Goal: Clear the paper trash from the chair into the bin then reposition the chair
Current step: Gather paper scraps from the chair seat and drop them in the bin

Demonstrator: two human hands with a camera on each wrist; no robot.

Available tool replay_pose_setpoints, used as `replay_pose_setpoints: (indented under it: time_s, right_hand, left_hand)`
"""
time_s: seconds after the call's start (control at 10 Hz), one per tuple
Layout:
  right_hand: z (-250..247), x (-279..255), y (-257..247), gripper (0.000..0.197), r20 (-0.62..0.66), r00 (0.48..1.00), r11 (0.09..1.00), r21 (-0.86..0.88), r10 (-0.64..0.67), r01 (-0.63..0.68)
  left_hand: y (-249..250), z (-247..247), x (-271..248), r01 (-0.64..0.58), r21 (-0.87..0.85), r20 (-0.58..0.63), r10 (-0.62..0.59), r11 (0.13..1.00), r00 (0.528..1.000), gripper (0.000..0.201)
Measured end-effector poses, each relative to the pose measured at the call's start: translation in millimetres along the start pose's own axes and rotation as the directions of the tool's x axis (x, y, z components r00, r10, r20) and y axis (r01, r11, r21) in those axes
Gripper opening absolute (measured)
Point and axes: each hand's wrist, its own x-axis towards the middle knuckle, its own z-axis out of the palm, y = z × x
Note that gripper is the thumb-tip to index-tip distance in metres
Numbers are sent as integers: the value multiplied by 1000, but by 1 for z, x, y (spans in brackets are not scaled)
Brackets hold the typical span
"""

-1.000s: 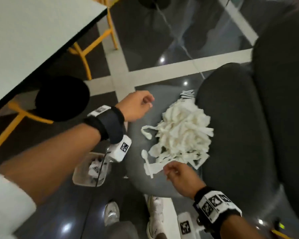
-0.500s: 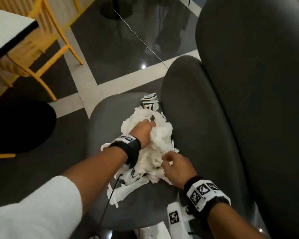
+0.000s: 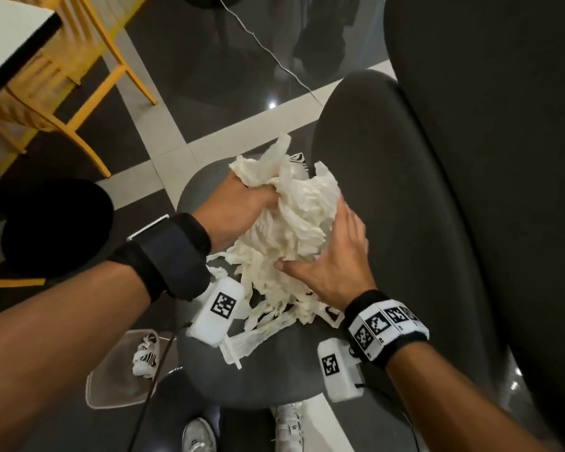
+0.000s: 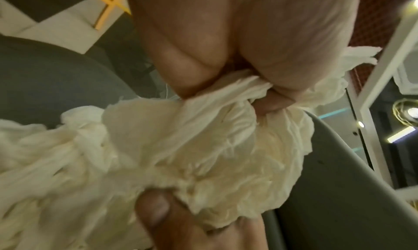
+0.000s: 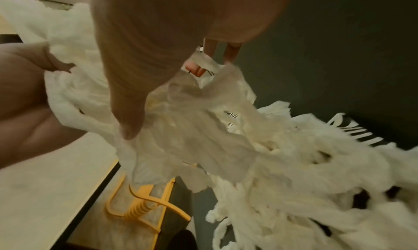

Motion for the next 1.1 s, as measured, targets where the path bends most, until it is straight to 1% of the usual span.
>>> replay_pose_setpoints:
  time_s: [0.1, 0.2, 0.3, 0.4, 0.5, 0.6, 0.7, 0.8, 0.9, 1.0, 1.1]
  right_hand:
    - [15, 6, -11, 94, 117, 992, 961, 274, -55, 21]
    - [35, 6, -25, 42, 30, 985, 936, 317, -169, 151]
    - [62, 0, -49, 42, -8, 969, 910, 340, -248, 236]
    - [104, -13, -70, 52, 119, 953, 907, 360, -277, 219]
    - [149, -33, -73, 63, 264, 873, 912, 102, -411, 398]
    - [194, -45, -66, 98, 443, 799, 897, 26, -406, 441]
    - [246, -52, -64, 109, 644, 661, 870, 15, -385, 492]
    - [309, -64, -59, 48, 732, 587, 868, 12, -345, 496]
    - [377, -79, -56, 13, 730, 658, 940, -66, -182, 333]
    - [431, -91, -47, 29, 713, 694, 900, -360, 96, 245]
    - [464, -98, -42, 37, 693, 667, 888, -447, 272, 103]
  left_hand:
    - [-22, -7, -18, 52, -123, -53, -59, 991, 997, 40]
    - [-44, -18, -42, 76, -67, -145, -85, 995, 986, 39]
    - [-77, -29, -65, 177, -222, -153, -214, 959, 965, 29]
    - [-102, -40, -92, 255, -453, -102, -333, 855, 937, 28]
    - [-137, -74, -123, 189, -514, -270, -368, 836, 890, 26]
    - [-178, -116, -164, 205, -596, -260, -428, 777, 865, 37]
    - [-216, -149, -205, 249, -688, -178, -490, 682, 853, 34]
    - [-238, -181, -239, 254, -639, -290, -532, 727, 796, 45]
    - [-265, -221, -278, 477, -423, -488, -638, 770, 596, 43]
    - [-318, -255, -308, 469, -322, -616, -559, 822, 556, 36]
    - [-360, -272, -334, 458, -222, -625, -486, 861, 611, 15]
